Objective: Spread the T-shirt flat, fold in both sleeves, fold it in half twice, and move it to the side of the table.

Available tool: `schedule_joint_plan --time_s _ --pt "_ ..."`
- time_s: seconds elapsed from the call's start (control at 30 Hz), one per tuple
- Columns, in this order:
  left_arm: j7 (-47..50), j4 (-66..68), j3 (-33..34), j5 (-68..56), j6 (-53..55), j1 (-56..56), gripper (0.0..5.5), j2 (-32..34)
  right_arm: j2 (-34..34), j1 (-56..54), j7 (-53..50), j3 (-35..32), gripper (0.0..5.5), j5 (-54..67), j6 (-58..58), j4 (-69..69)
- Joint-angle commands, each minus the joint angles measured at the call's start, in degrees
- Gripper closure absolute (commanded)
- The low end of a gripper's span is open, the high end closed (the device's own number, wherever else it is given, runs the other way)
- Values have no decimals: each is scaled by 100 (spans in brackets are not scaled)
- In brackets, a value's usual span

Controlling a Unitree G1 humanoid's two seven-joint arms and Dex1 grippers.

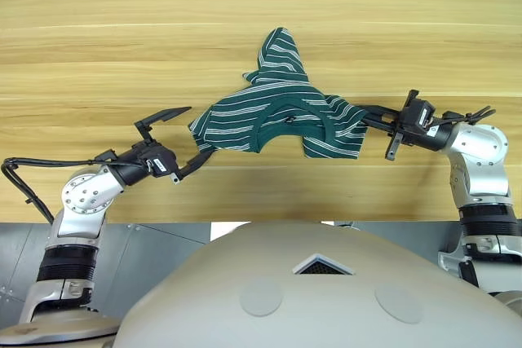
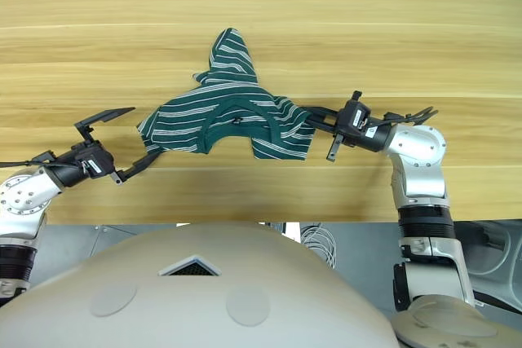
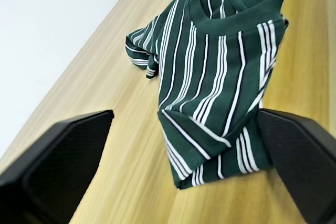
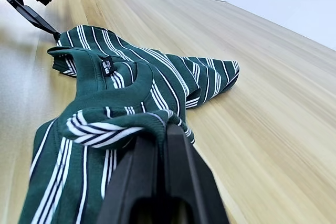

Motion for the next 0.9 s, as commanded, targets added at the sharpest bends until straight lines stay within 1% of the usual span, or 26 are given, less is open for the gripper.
schedule_joint_plan --time_s 0.03,0.2,0.53,0.9 --pt "29 -64 142 -15 100 -51 57 294 -117 -17 -32 -35 550 -40 22 -54" --pt "137 -94 138 178 133 -128 57 355 -116 27 -79 -21 550 -48 14 -97" --pt "460 -31 -178 806 162 -307 57 271 -112 88 -165 22 550 -76 3 -214" --pt "583 -137 -233 964 196 -356 57 393 -101 151 -227 28 550 -82 0 -291"
